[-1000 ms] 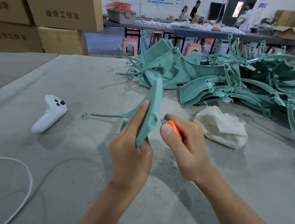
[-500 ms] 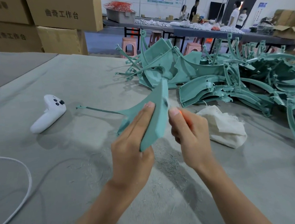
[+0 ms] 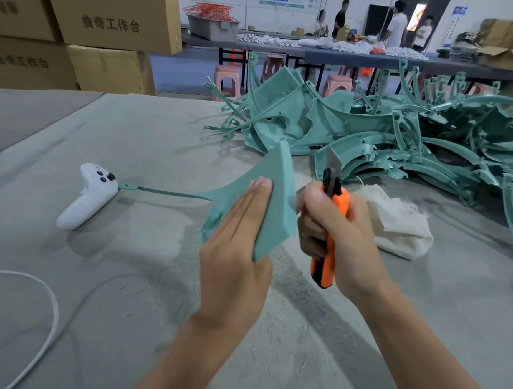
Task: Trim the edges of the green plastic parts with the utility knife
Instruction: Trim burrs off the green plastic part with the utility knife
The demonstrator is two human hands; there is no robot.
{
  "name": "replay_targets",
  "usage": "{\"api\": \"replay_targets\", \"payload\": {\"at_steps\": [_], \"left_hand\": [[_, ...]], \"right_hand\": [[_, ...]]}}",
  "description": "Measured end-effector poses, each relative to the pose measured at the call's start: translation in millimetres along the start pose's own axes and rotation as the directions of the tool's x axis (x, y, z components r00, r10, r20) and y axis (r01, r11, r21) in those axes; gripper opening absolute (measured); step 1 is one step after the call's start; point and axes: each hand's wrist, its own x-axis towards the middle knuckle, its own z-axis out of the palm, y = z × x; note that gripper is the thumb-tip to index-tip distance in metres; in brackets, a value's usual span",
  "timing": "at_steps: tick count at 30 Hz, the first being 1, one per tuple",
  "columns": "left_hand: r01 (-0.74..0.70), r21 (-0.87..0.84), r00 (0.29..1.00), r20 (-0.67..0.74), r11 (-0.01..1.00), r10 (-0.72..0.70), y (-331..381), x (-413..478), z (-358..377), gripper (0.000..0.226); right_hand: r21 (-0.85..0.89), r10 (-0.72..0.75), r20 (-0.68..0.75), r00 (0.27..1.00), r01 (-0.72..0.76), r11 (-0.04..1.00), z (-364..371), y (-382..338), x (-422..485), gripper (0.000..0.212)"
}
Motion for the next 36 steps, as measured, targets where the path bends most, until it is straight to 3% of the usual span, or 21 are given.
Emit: {"api": "replay_targets", "payload": {"at_steps": [13,17,20,22,24,26,28,30,32,36], "left_hand": [[-0.085,-0.013,0.994,0.072,0.996,0.086,-3,-1,-1,0.062],[-0.091,-0.014,0.995,0.044,0.996,0.091,-3,0,0,0.062],[-0.069,0.001,0.998,0.004,0.998,0.069,-2,0,2,0.061],[-0.022,0.031,0.999,-0.027,0.999,0.022,-2,0,3,0.059],[0.039,0.058,0.998,-0.049,0.998,-0.036,-2,1,3,0.061],[0.073,0.070,0.996,-0.054,0.995,-0.069,-2,1,3,0.066],[0.095,0.061,0.995,-0.048,0.994,-0.093,-2,2,1,0.069],[0.115,0.052,0.992,-0.051,0.992,-0.113,-3,3,0,0.068],[0.126,0.047,0.990,-0.069,0.991,-0.123,-2,4,0,0.063],[0.115,0.025,0.989,-0.099,0.993,-0.112,-2,5,-1,0.052]], "right_hand": [[-0.057,-0.072,-0.028,0.997,0.070,0.996,-2,-1,-1,0.037],[-0.137,-0.076,-0.202,0.976,0.049,0.989,-6,2,3,0.030],[-0.168,-0.055,-0.366,0.929,-0.007,0.986,-11,6,7,0.039],[-0.194,-0.062,-0.401,0.914,-0.018,0.981,-15,8,8,0.042],[-0.215,-0.102,-0.333,0.937,0.030,0.976,-15,8,7,0.034],[-0.241,-0.162,-0.194,0.967,0.113,0.964,-11,5,4,0.006],[-0.287,-0.226,-0.080,0.971,0.195,0.938,-6,6,0,0.023],[-0.353,-0.262,-0.019,0.965,0.239,0.905,1,8,-4,0.063],[-0.413,-0.262,0.017,0.965,0.245,0.877,8,8,-7,0.085],[-0.472,-0.309,0.064,0.949,0.302,0.828,13,12,-9,0.076]]}}
